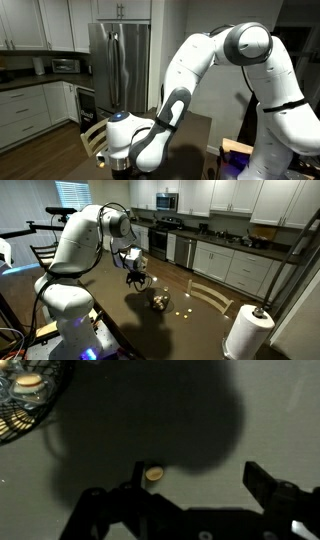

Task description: Put the plastic wrapper in the basket then put 3 the yellow objects in the basket, then put a plastic wrapper in the basket

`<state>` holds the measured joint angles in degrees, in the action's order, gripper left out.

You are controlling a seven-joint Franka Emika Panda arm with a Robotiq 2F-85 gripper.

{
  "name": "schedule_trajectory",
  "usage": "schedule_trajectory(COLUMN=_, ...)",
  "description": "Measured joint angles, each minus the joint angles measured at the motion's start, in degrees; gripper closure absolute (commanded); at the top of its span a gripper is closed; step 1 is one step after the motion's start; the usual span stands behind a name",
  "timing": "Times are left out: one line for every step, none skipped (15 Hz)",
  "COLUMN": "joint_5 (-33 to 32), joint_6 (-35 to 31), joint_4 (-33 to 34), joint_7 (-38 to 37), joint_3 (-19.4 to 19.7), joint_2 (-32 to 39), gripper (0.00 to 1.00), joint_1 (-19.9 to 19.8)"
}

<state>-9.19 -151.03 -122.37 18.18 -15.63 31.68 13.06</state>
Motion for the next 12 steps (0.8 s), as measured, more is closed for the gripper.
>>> schedule_trajectory(joint_5=0.00, joint_6=-0.60, joint_4=0.04, joint_7=0.02, joint_3=-0.17, joint_2=0.37, gripper=0.00, joint_1=0.00)
schedule_trajectory(joint_5=0.00, joint_6=-1.33, joint_4=0.13, joint_7=0.16, joint_3=-0.41, joint_2=0.92, gripper=0.00, joint_1=-0.01)
schedule_trajectory(joint_5=0.00, joint_6=-2.65, joint_4=0.17, joint_7=0.56, joint_3=-0.72, joint_2=1.61, gripper=0.00, joint_1=-0.06)
schedule_trajectory(joint_5=0.00, joint_6=-4.08, joint_4=0.18, joint_7=0.94, joint_3=-1.06, joint_2=2.32, gripper=0.00, joint_1=-0.13)
schedule_trajectory(joint_5=0.00, joint_6=-5.43, joint_4=0.22, joint_7=1.38, joint_3=-1.43, joint_2=3.09, gripper=0.00, joint_1=-0.23)
schedule_trajectory(joint_5=0.00, joint_6=-6.67, joint_4=0.32, joint_7=1.78, joint_3=-1.77, joint_2=3.92, gripper=0.00, joint_1=-0.35)
schedule_trajectory(joint_5=0.00, joint_6=-7.85, joint_4=0.51, joint_7=2.10, joint_3=-2.14, joint_2=4.88, gripper=0.00, joint_1=-0.52)
schedule_trajectory(joint_5=-0.04, joint_6=-9.28, joint_4=0.69, joint_7=2.48, joint_3=-2.48, joint_2=5.87, gripper=0.00, joint_1=-0.72)
schedule_trajectory(joint_5=-0.20, joint_6=-10.62, joint_4=0.89, joint_7=2.76, joint_3=-2.65, joint_2=6.84, gripper=0.00, joint_1=-0.84)
schedule_trajectory(joint_5=-0.53, joint_6=-11.84, joint_4=1.14, joint_7=2.95, joint_3=-2.65, joint_2=7.81, gripper=0.00, joint_1=-0.85)
schedule_trajectory(joint_5=-1.03, joint_6=-12.81, joint_4=1.46, joint_7=3.03, joint_3=-2.58, joint_2=8.66, gripper=0.00, joint_1=-0.85)
schedule_trajectory(joint_5=-1.99, joint_6=-13.88, joint_4=1.74, joint_7=3.03, joint_3=-2.25, joint_2=9.45, gripper=0.00, joint_1=-0.75)
